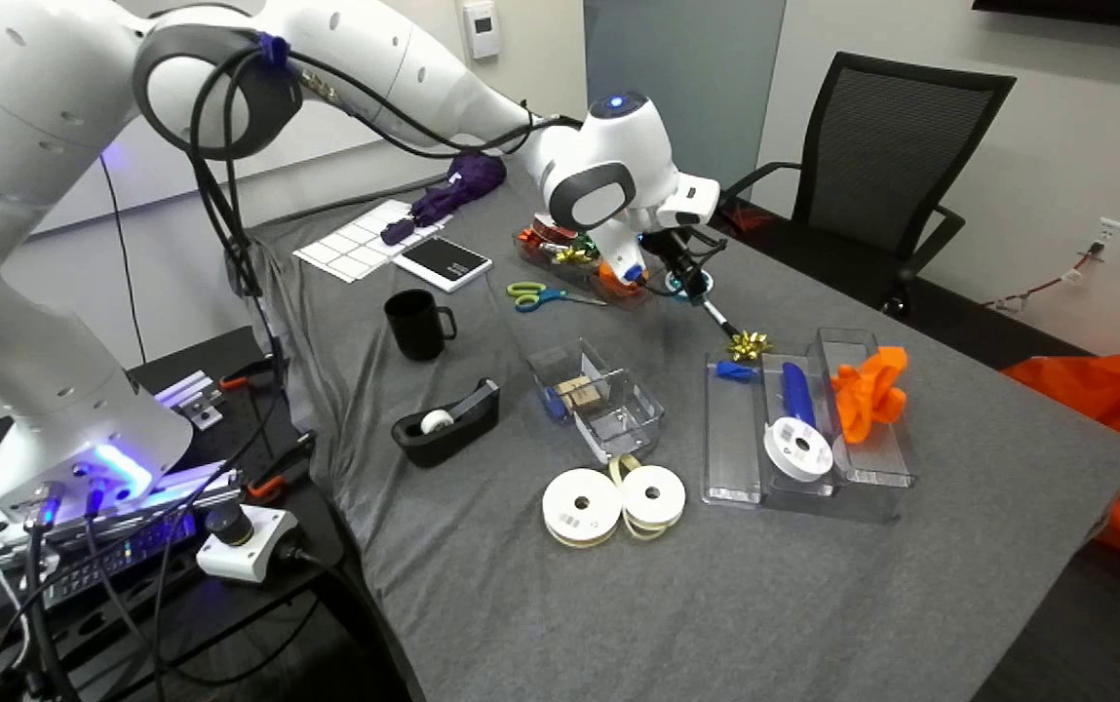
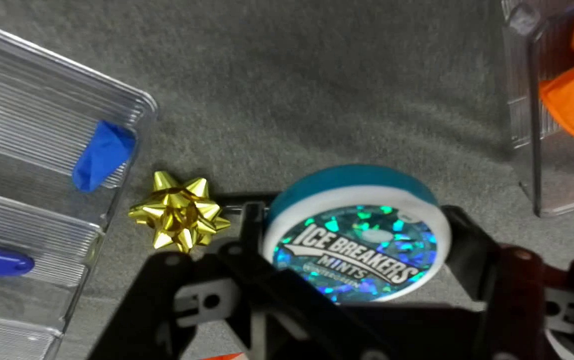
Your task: Put the white and blue object in the clear container on the left.
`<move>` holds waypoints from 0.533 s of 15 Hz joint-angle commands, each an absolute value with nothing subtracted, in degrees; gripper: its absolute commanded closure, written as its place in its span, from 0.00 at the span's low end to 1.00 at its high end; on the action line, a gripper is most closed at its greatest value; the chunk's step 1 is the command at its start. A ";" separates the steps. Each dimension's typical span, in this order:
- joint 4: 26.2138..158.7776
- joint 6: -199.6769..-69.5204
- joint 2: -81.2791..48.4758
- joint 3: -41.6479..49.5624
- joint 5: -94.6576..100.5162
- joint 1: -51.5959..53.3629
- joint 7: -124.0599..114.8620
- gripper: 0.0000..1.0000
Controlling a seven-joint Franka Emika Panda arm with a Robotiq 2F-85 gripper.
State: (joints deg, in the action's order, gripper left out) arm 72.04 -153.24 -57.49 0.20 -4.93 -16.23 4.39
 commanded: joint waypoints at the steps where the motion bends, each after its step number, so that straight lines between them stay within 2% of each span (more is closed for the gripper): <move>1: 85.55 -153.22 -48.36 -4.88 -5.56 -22.64 17.52 0.39; 8: 103.96 -157.27 -39.67 -10.84 -6.14 -34.66 40.80 0.39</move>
